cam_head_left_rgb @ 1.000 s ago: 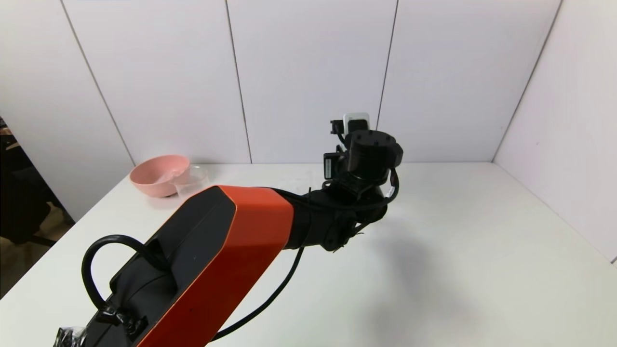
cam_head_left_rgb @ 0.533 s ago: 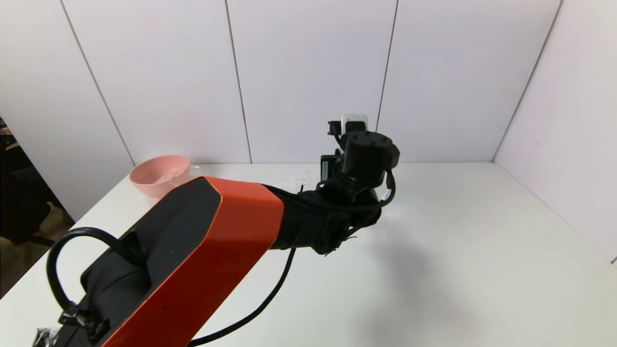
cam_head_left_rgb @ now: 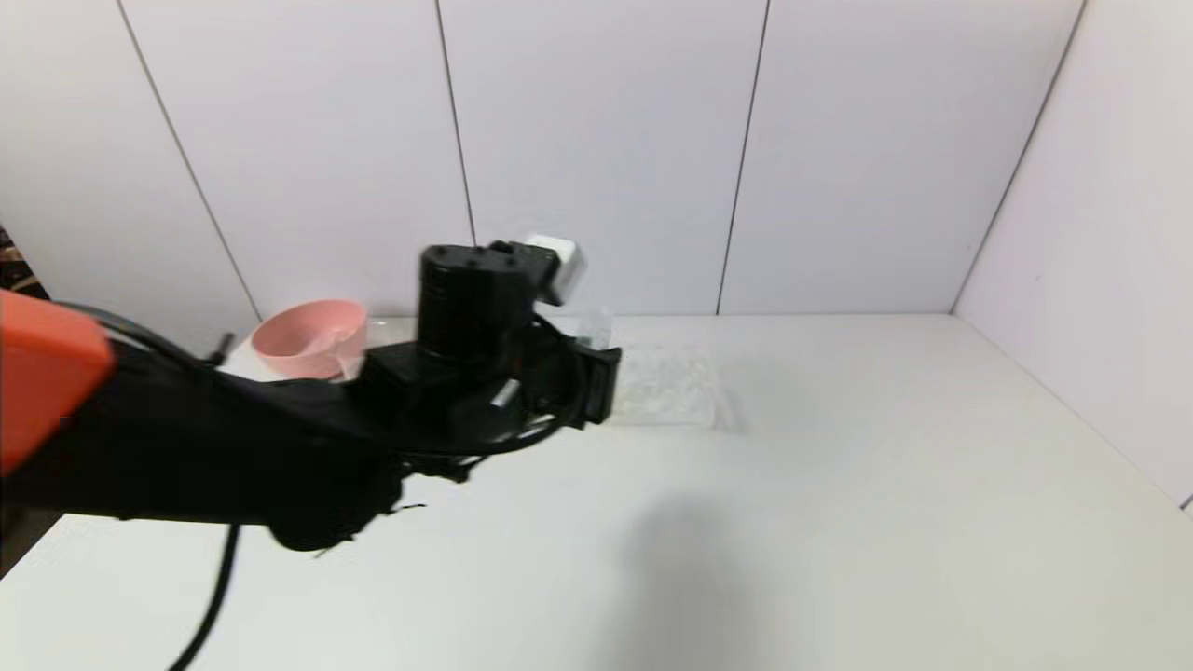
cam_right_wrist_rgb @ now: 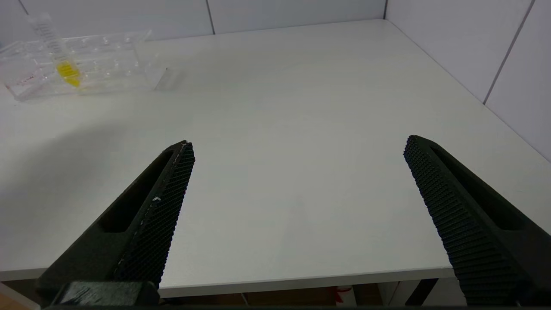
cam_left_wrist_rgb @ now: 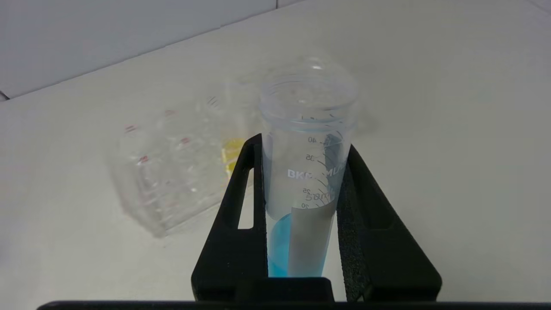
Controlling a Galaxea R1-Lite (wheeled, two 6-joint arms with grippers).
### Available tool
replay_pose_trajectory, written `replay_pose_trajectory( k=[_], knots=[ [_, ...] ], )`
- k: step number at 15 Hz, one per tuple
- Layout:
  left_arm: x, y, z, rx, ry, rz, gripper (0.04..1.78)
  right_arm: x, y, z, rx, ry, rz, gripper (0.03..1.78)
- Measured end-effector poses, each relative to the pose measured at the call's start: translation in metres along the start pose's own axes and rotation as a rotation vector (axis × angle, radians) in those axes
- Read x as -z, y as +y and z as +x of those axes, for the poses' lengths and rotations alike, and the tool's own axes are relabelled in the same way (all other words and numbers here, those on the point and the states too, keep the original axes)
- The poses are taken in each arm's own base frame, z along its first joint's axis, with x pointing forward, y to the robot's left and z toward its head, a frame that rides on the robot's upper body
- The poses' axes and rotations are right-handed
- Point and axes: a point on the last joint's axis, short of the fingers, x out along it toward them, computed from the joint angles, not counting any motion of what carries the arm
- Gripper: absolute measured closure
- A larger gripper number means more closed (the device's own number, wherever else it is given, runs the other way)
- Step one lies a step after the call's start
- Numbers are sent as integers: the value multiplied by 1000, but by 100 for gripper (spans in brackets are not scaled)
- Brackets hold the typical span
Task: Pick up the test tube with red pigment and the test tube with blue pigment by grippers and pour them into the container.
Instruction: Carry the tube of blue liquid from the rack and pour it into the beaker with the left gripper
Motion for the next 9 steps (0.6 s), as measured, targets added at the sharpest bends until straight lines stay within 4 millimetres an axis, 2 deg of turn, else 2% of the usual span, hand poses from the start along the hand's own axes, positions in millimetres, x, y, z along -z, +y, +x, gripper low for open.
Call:
replay_pose_trajectory(
  k=[5,7,9],
  knots=[
    [-3,119,-99,137,-40,20,135,0,0,0,0,0,0,4],
    [-1,159,-138,147,-75,29,135,0,0,0,0,0,0,4],
    [4,191,-175,166,-109,33,135,0,0,0,0,0,0,4]
  ],
)
